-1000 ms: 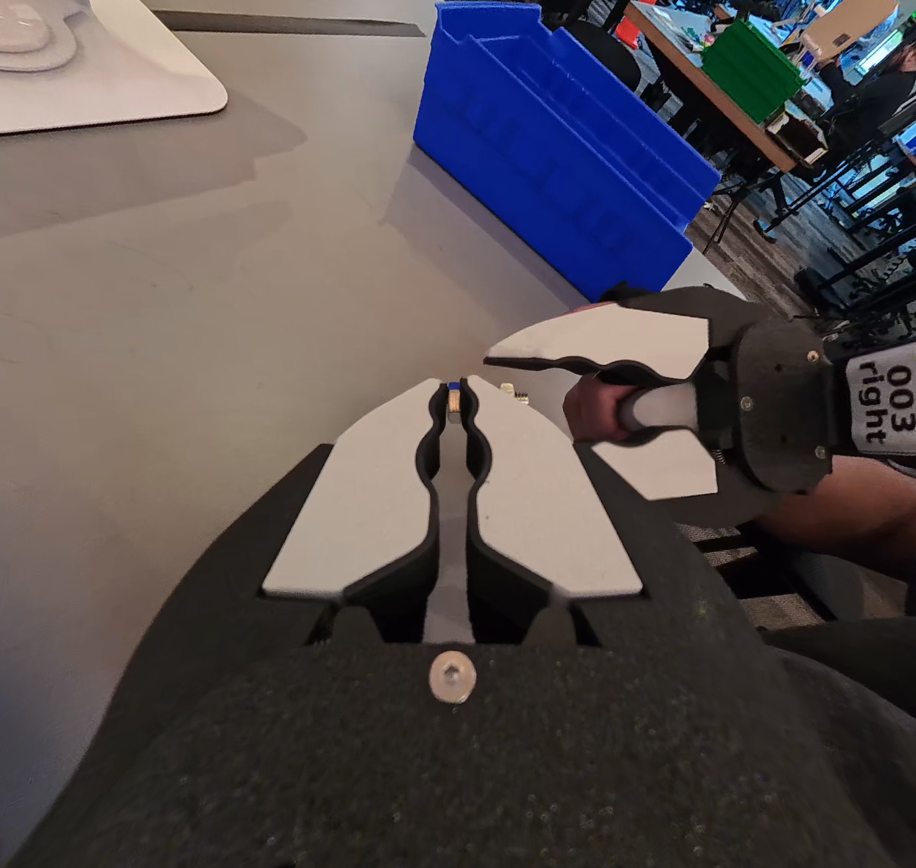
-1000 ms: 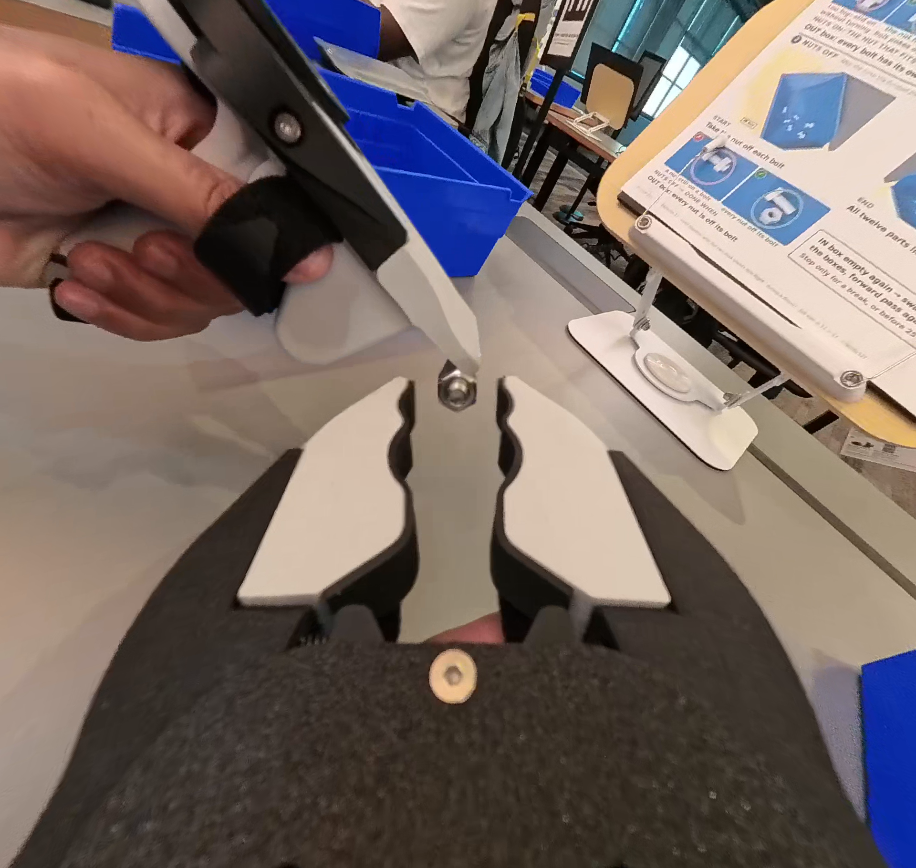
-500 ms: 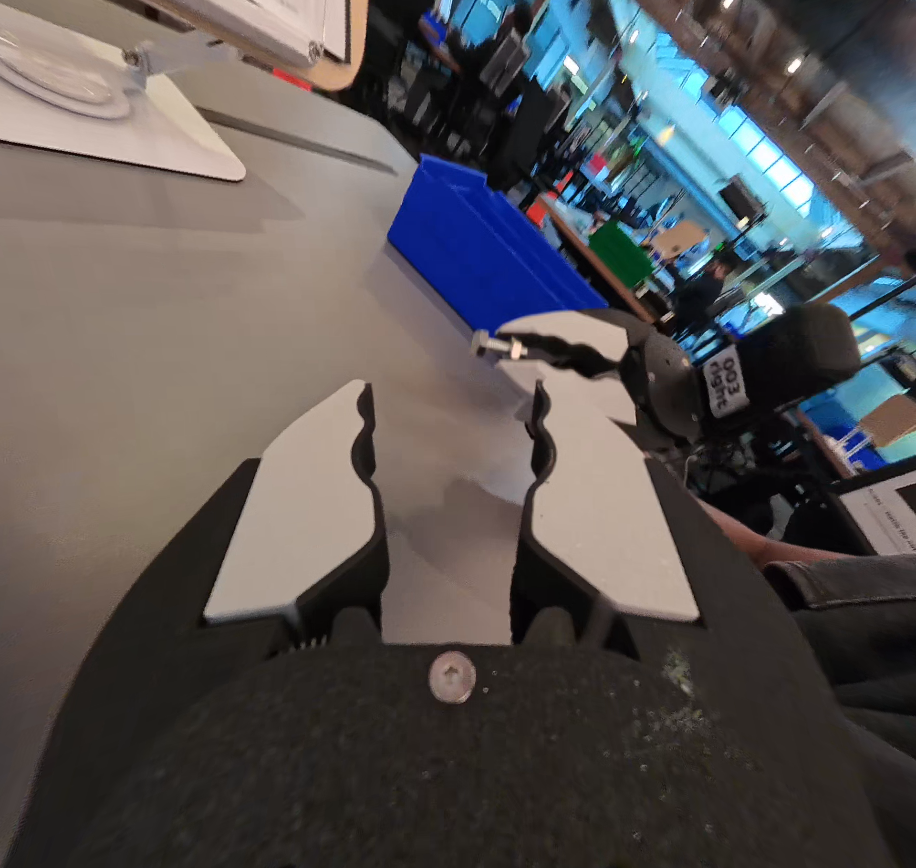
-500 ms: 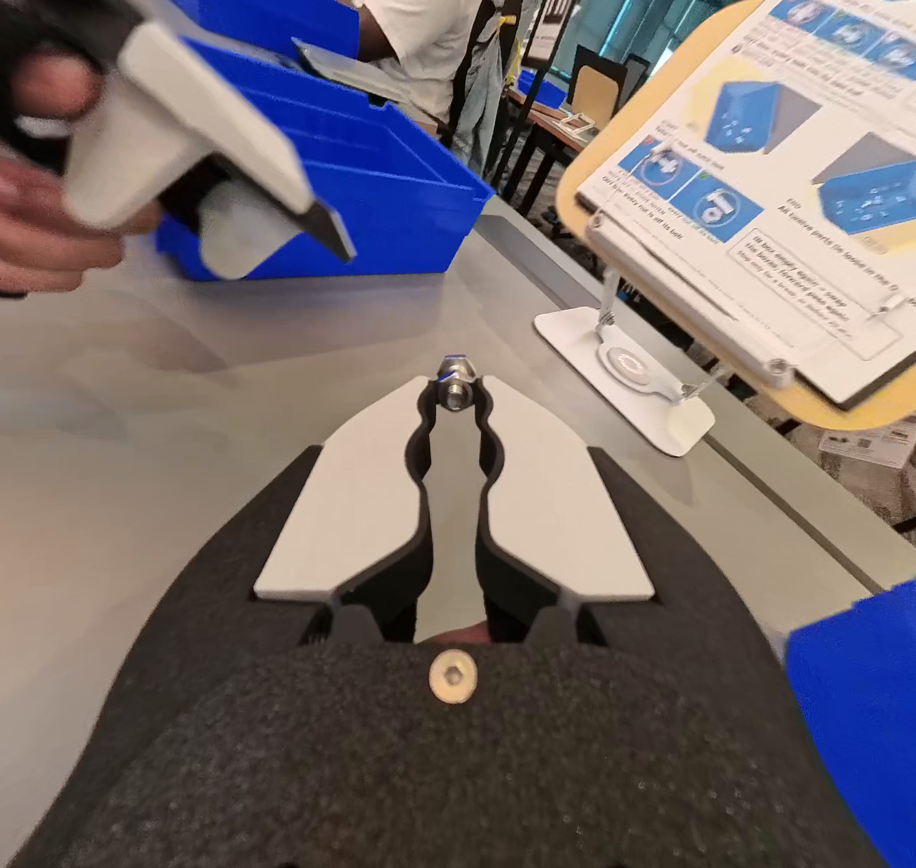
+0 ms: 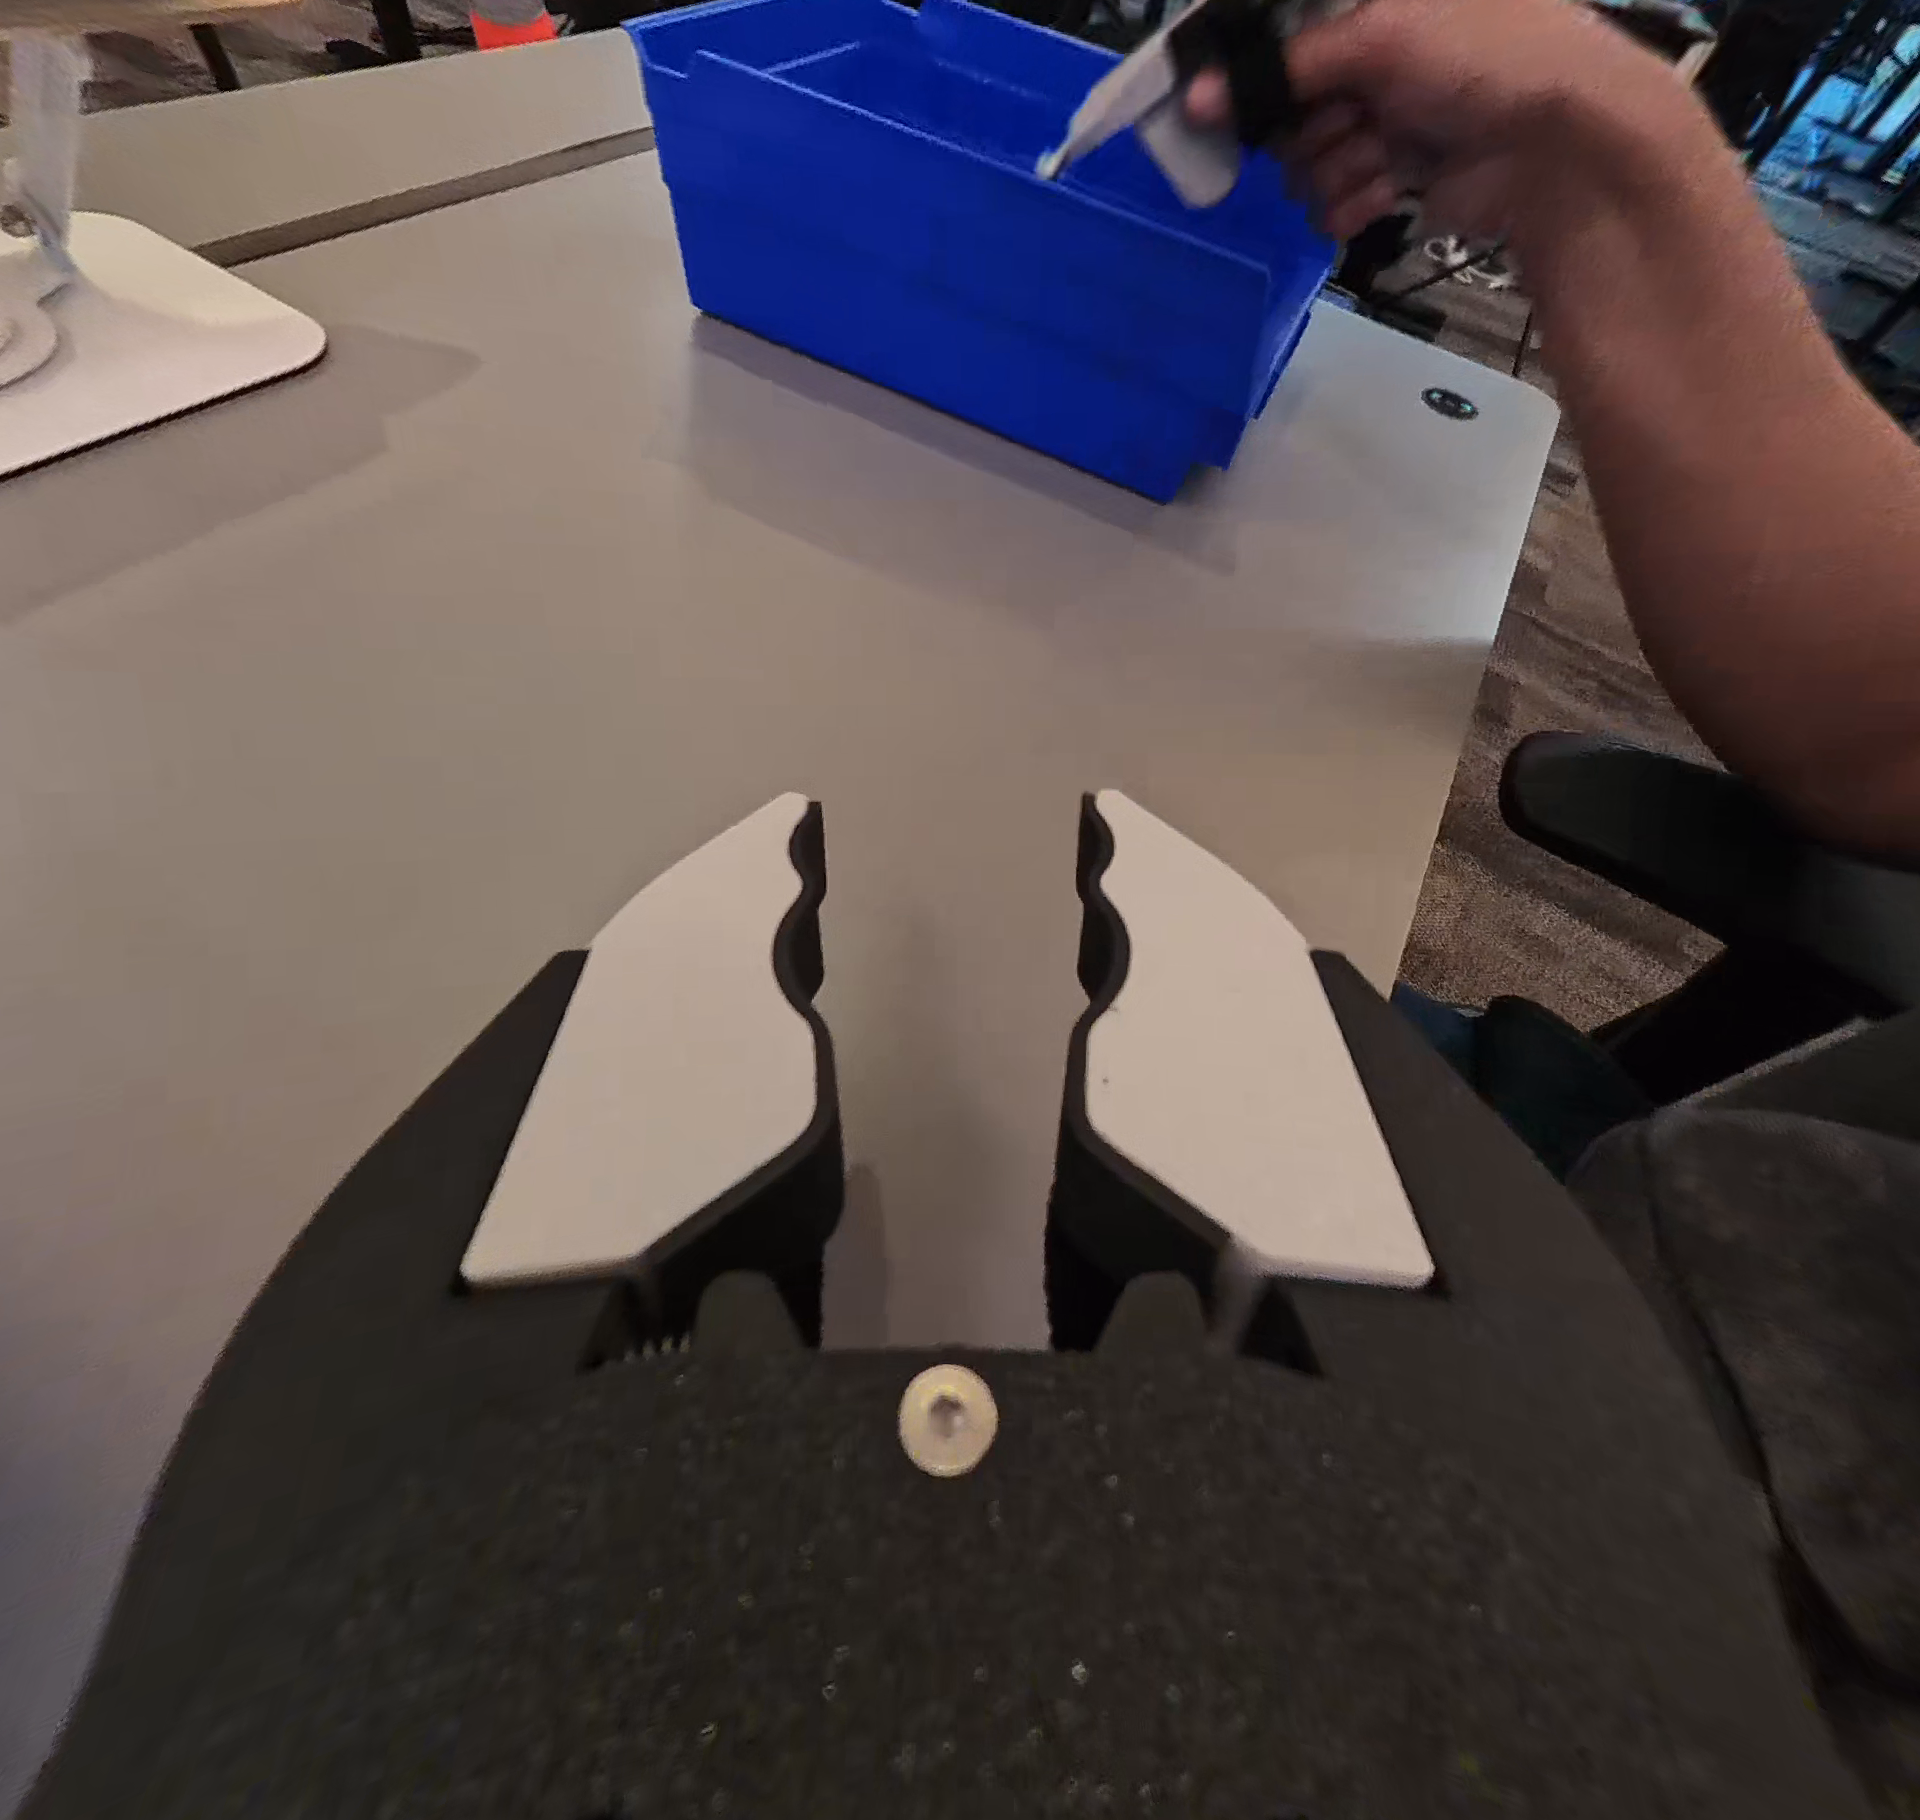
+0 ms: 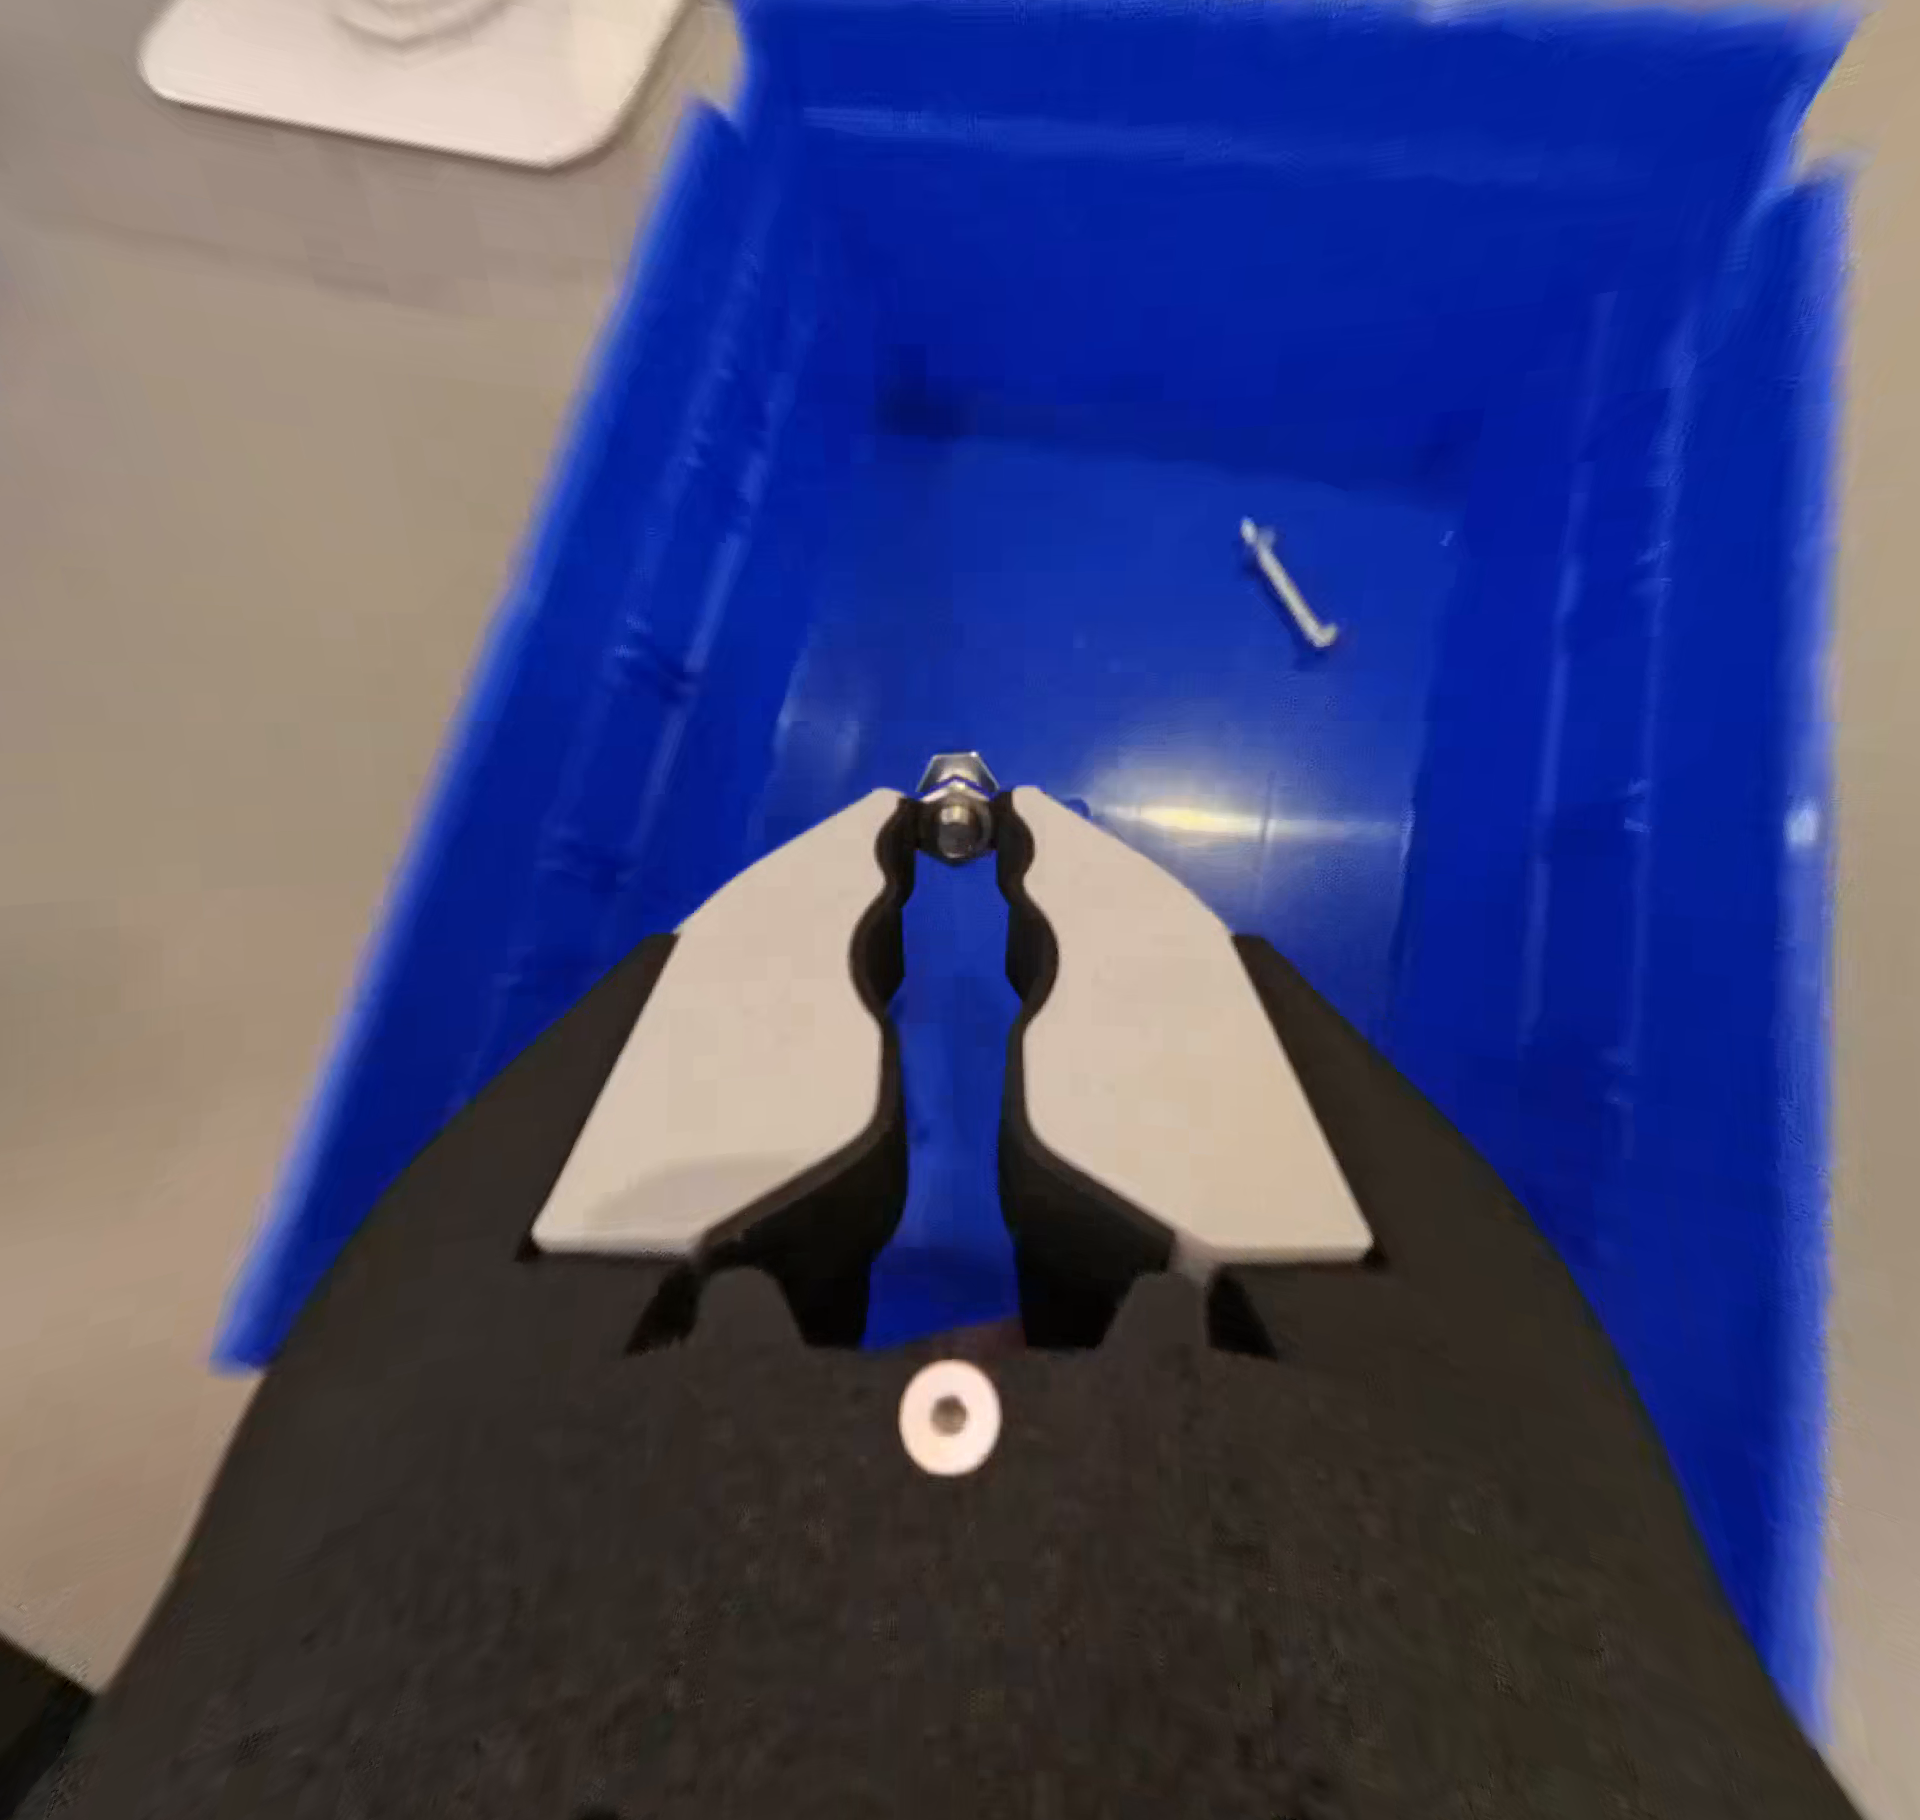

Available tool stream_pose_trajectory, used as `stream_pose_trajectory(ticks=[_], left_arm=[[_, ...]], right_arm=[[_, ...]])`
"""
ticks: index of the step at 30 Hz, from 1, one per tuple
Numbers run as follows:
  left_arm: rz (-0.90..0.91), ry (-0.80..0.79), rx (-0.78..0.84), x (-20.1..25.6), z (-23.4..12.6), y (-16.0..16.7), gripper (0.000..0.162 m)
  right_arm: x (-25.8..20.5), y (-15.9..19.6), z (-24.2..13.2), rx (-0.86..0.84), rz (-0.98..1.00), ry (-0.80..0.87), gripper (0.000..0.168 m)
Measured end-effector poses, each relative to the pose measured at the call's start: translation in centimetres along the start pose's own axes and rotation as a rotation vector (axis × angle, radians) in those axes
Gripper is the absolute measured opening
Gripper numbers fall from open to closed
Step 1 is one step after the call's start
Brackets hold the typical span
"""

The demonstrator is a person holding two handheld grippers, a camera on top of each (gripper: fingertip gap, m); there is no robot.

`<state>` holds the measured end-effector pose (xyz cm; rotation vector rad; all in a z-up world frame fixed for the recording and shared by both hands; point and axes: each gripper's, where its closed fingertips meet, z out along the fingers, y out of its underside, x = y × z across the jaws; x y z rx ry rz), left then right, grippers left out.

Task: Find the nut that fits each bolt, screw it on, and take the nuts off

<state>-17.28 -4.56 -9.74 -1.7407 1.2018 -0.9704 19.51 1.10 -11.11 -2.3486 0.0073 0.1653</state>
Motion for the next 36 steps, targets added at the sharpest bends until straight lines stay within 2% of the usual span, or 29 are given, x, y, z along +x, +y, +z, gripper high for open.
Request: stream_pose_trajectory(ticks=[3,6,10,15,18,23,26,29,32,34,36], left_arm=[[-0.001,0.011,-0.010,0.2,0.5,0.0,0.046],[-0.012,0.027,-0.024,0.4,0.9,0.3,0.046],[-0.006,0.027,-0.058,0.5,1.3,1.2,0.046],[0.027,0.033,-0.084,1.0,1.4,1.7,0.044],[0.035,0.032,-0.089,1.1,1.4,1.8,0.044],[-0.002,0.073,-0.099,1.7,1.5,2.1,0.045],[-0.014,0.088,-0.094,1.9,1.6,2.0,0.045],[-0.003,0.063,-0.078,1.4,1.4,1.7,0.045],[-0.007,0.011,-0.061,0.2,1.1,1.4,0.045],[-0.026,-0.023,-0.035,-0.6,0.7,0.9,0.045],[-0.044,-0.047,-0.010,-1.3,0.3,0.5,0.045]], right_arm=[[2.1,1.4,3.1,-0.026,0.127,-0.023,0.015],[3.2,0.6,3.2,-0.012,0.123,0.057,0.015],[3.4,2.7,4.3,-0.183,0.157,0.071,0.015],[4.5,3.9,4.6,-0.256,0.135,0.172,0.017],[4.5,4.8,4.6,-0.303,0.156,0.160,0.019],[5.0,3.9,3.1,-0.255,0.155,0.179,0.028],[3.9,0.3,-0.8,-0.099,0.117,0.173,0.028],[-0.4,-5.7,-6.4,0.215,0.020,0.091,0.032],[-9.6,-10.0,-10.2,0.500,-0.084,-0.206,0.032],[-16.8,-10.4,-10.5,0.574,-0.149,-0.455,0.033],[-22.5,-9.5,-8.6,0.586,-0.198,-0.620,0.033]])
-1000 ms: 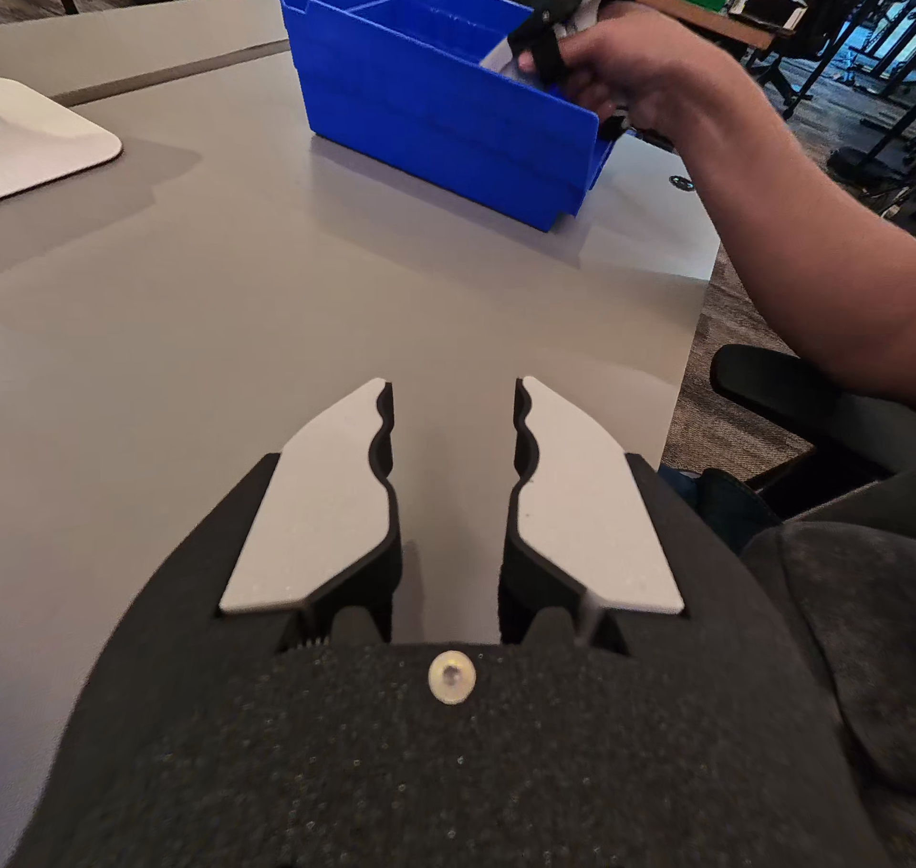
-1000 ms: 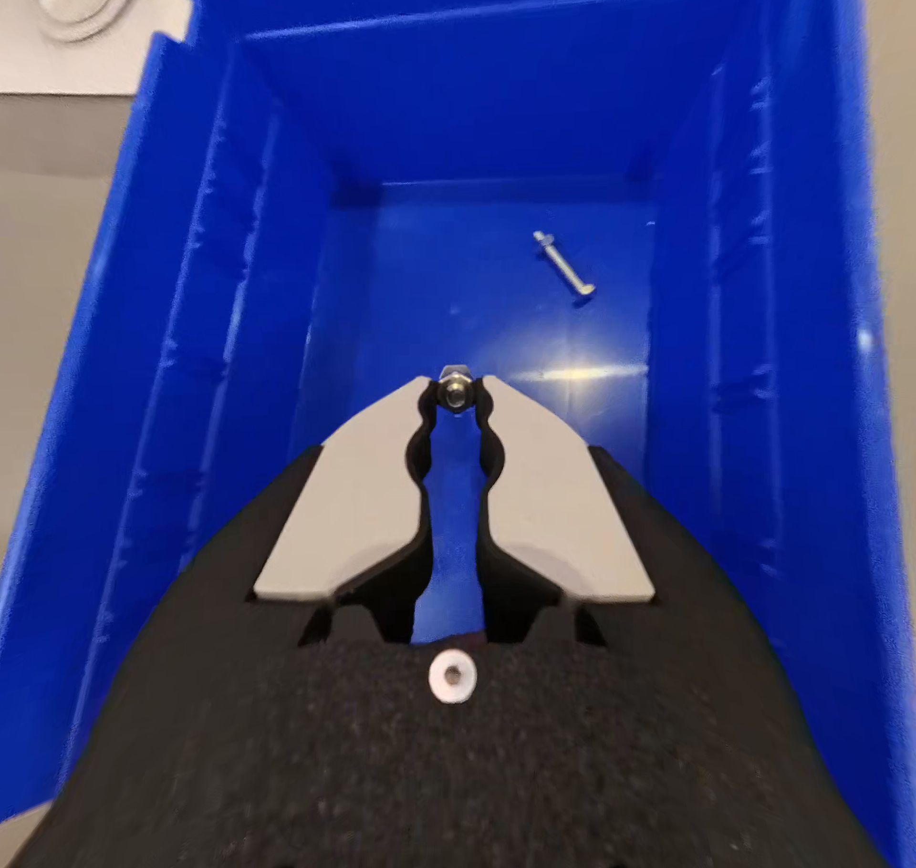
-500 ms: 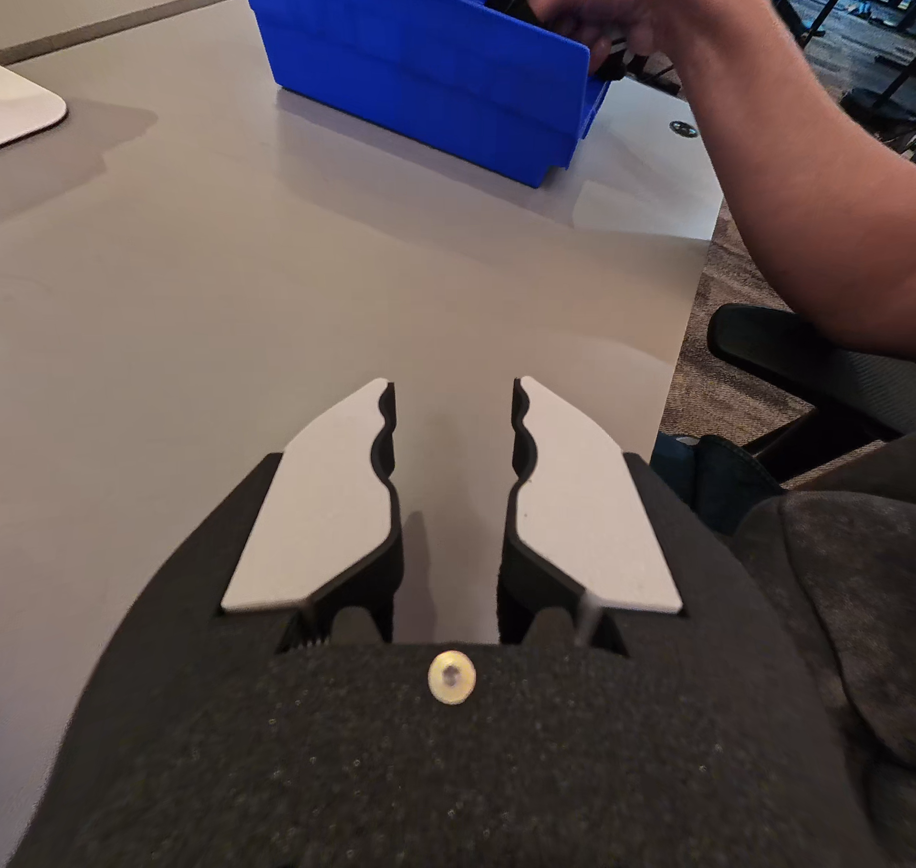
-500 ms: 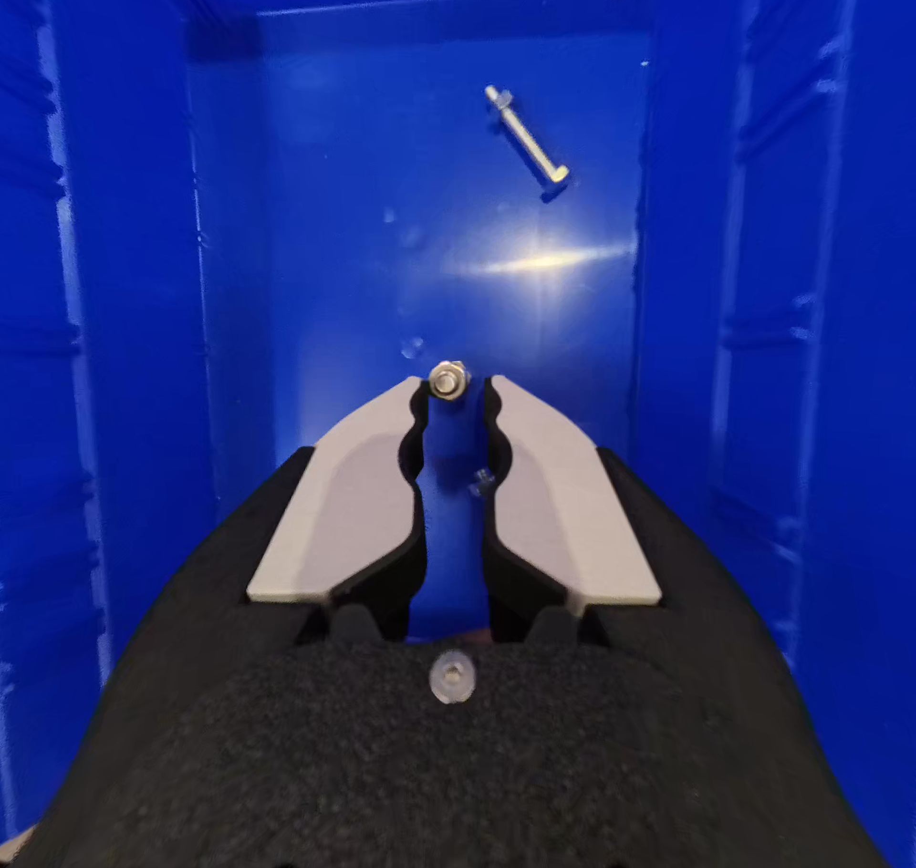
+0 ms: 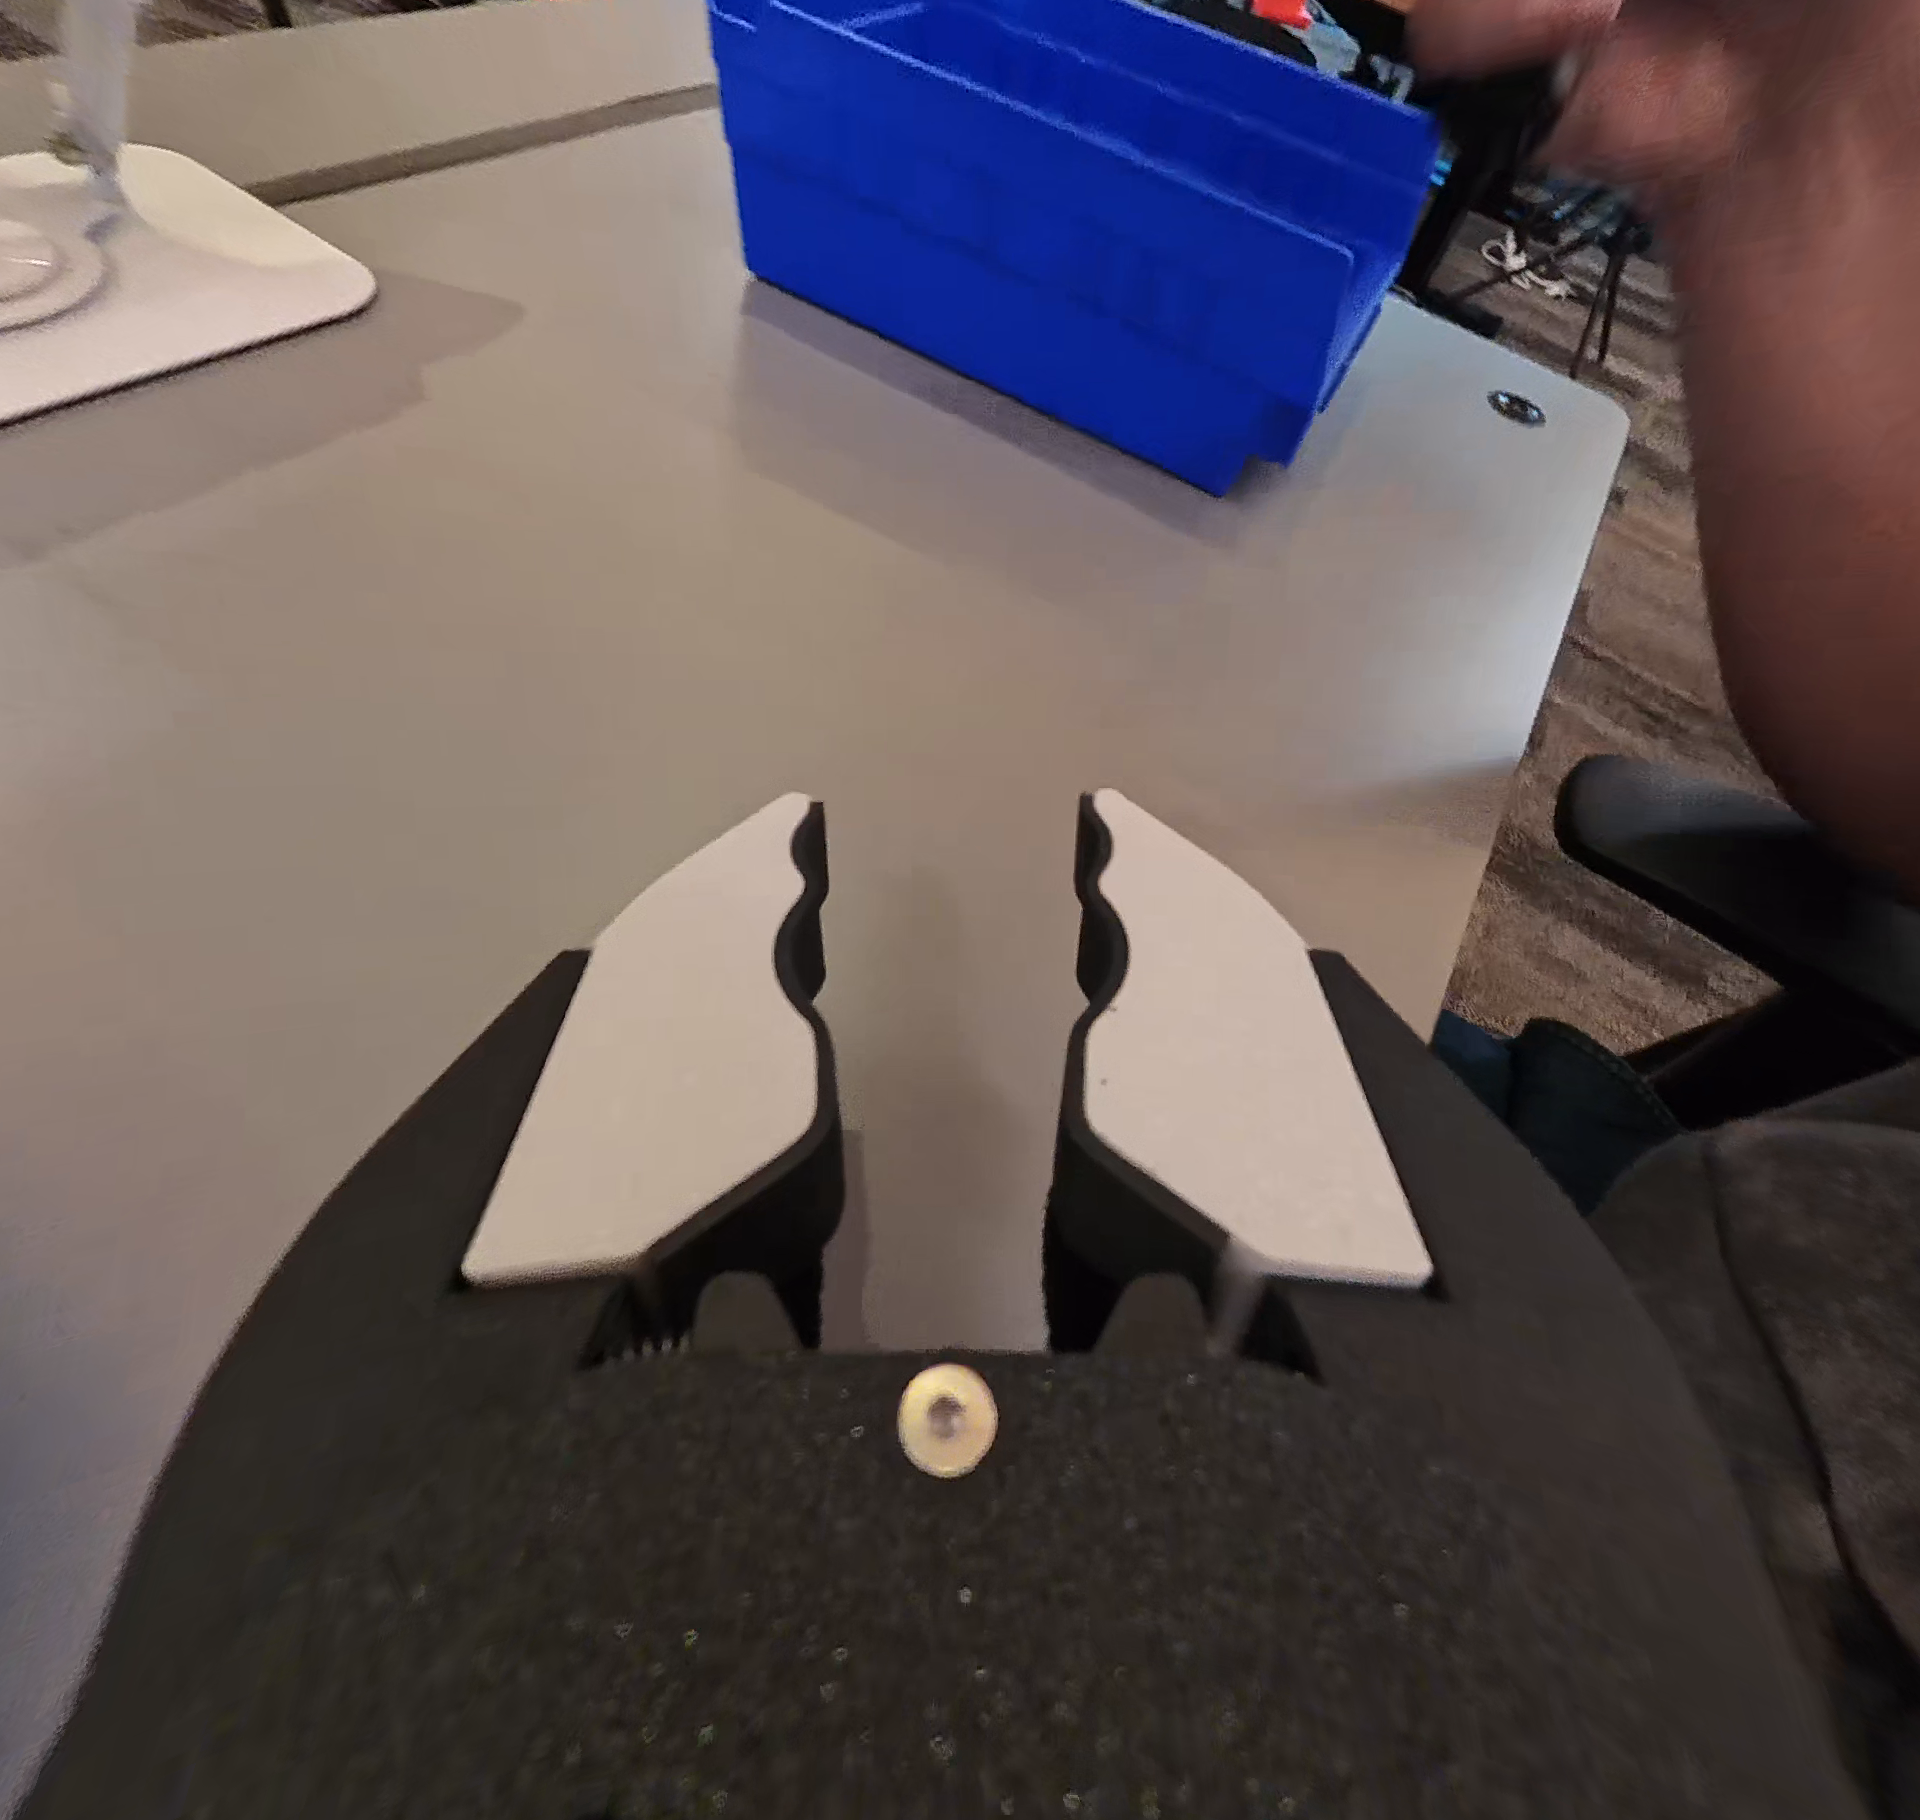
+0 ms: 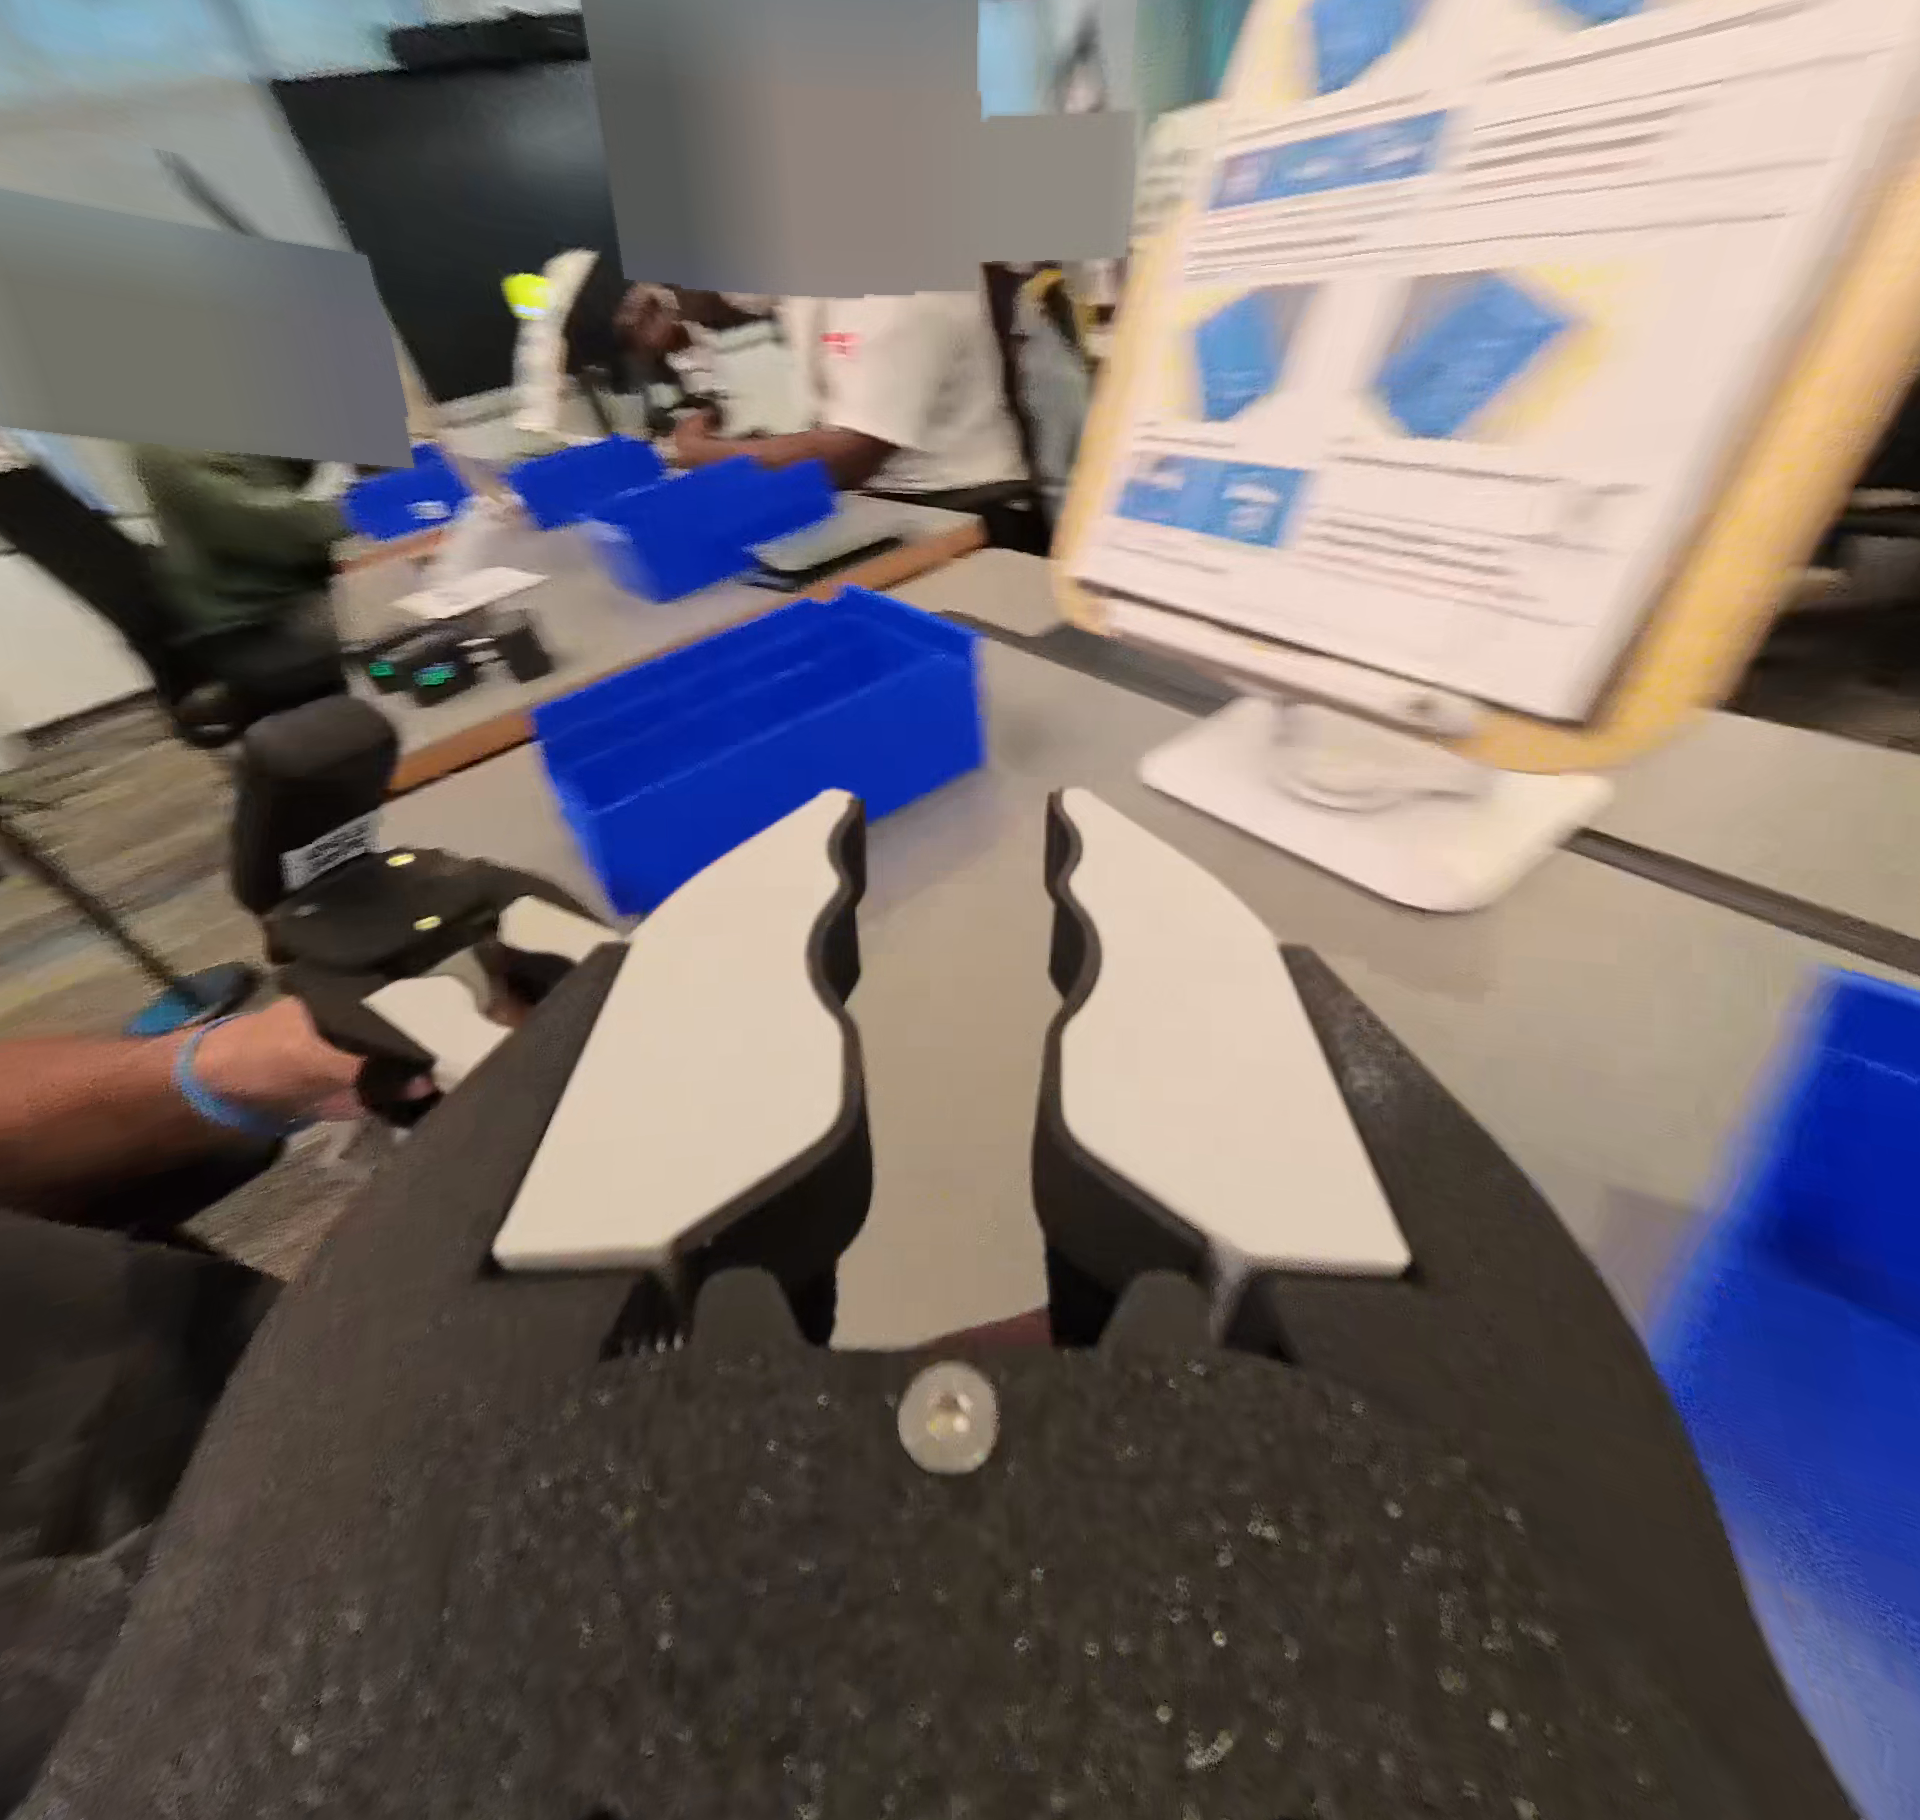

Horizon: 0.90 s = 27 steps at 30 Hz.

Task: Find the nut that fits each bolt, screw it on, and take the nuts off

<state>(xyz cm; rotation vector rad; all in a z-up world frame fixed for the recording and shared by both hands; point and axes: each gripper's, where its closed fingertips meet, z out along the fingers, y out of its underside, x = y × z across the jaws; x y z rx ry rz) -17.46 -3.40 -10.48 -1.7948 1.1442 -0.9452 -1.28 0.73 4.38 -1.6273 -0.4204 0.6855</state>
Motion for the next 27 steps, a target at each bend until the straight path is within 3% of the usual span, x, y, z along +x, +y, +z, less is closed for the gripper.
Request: stream_pose_trajectory(ticks=[3,7,11,13,18,21,27], left_arm=[[-0.035,-0.015,0.004,-0.6,-0.5,-0.1,0.045],[-0.085,-0.056,-0.003,-1.6,-0.7,0.3,0.045],[-0.121,-0.087,-0.038,-2.0,-0.7,1.4,0.045],[-0.117,-0.098,-0.066,-1.7,-1.0,1.9,0.045],[-0.054,-0.124,-0.068,-1.8,-4.6,-0.1,0.041],[0.024,-0.294,-0.144,-6.6,-9.8,-1.7,0.039],[0.146,-0.595,-0.613,-22.2,-17.5,-0.2,0.041]], right_arm=[[-3.8,6.1,5.6,-0.003,0.029,-0.126,0.035],[-4.4,13.4,8.9,-0.041,-0.115,-0.023,0.033],[-5.0,12.4,8.0,0.065,-0.269,0.030,0.027],[-4.9,11.5,7.1,0.144,-0.258,0.048,0.017],[-4.7,11.8,7.2,0.115,-0.215,0.038,0.022],[-5.1,12.3,7.6,0.089,-0.226,0.023,0.023],[-6.0,12.9,8.1,0.056,-0.280,0.010,0.022]])
